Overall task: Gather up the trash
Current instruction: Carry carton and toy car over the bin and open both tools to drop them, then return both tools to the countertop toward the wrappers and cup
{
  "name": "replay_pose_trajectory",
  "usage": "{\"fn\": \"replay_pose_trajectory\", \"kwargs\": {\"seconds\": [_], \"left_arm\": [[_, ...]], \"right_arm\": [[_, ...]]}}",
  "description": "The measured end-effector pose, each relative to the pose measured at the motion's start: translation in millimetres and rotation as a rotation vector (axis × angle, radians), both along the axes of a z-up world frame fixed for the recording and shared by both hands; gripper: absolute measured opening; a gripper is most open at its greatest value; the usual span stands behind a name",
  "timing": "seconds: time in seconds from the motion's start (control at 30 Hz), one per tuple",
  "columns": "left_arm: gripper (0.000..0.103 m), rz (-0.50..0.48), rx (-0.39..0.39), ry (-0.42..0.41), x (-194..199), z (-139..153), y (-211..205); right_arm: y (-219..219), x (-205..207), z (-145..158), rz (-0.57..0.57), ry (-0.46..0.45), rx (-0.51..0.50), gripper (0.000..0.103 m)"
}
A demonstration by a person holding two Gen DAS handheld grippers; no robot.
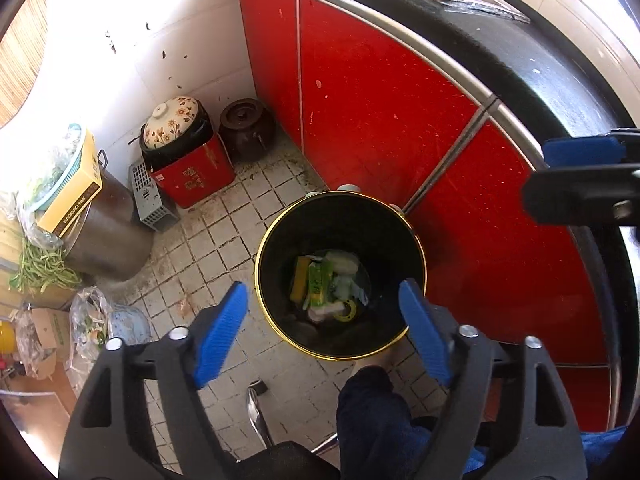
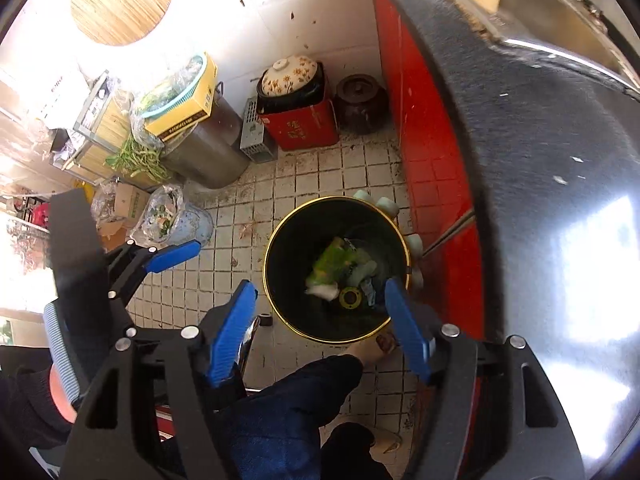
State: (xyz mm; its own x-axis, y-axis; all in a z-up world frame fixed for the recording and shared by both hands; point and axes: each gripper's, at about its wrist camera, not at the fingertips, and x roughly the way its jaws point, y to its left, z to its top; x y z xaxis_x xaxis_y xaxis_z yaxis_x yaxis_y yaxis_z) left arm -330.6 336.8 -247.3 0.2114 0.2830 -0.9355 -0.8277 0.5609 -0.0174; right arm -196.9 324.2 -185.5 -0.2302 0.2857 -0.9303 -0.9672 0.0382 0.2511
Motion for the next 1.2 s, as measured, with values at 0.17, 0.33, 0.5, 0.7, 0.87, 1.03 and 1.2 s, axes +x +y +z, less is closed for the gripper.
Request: {"fn": "replay_pose_trajectory", "kwargs": {"seconds": [0.17, 0.33, 0.5, 0.7, 0.87, 1.03, 1.2], "left_arm": [[0.093, -0.063, 0.063, -0.02, 26, 32, -16], [0.096, -0.227, 0.133, -0.072, 86, 72, -44], [0.096, -0.485, 0.169, -0.145, 172, 104, -100], [0.096, -0.806, 0.177, -0.232, 264, 132, -198], [0.096, -1.027, 0.178, -0.283, 305, 145, -284], [0.096, -1.154, 0.178, -0.294, 320, 148, -337], [0.096, -1.193, 0.165, -0.294, 337, 147, -355]], "right_arm": [[-44, 41, 40, -0.118, -0.034, 0.084, 0.085], [-125, 107, 89, -0.334, -0.162, 0.169, 0.092], [-226, 169, 116, -0.6, -0.247, 0.192, 0.092], [-368, 223, 131, -0.967, -0.289, 0.192, 0.092], [-471, 237, 132, -1.2, -0.286, 0.195, 0.092], [-529, 241, 131, -1.316, -0.286, 0.201, 0.092], [-544, 246, 130, -1.343, -0.273, 0.215, 0.092]]}}
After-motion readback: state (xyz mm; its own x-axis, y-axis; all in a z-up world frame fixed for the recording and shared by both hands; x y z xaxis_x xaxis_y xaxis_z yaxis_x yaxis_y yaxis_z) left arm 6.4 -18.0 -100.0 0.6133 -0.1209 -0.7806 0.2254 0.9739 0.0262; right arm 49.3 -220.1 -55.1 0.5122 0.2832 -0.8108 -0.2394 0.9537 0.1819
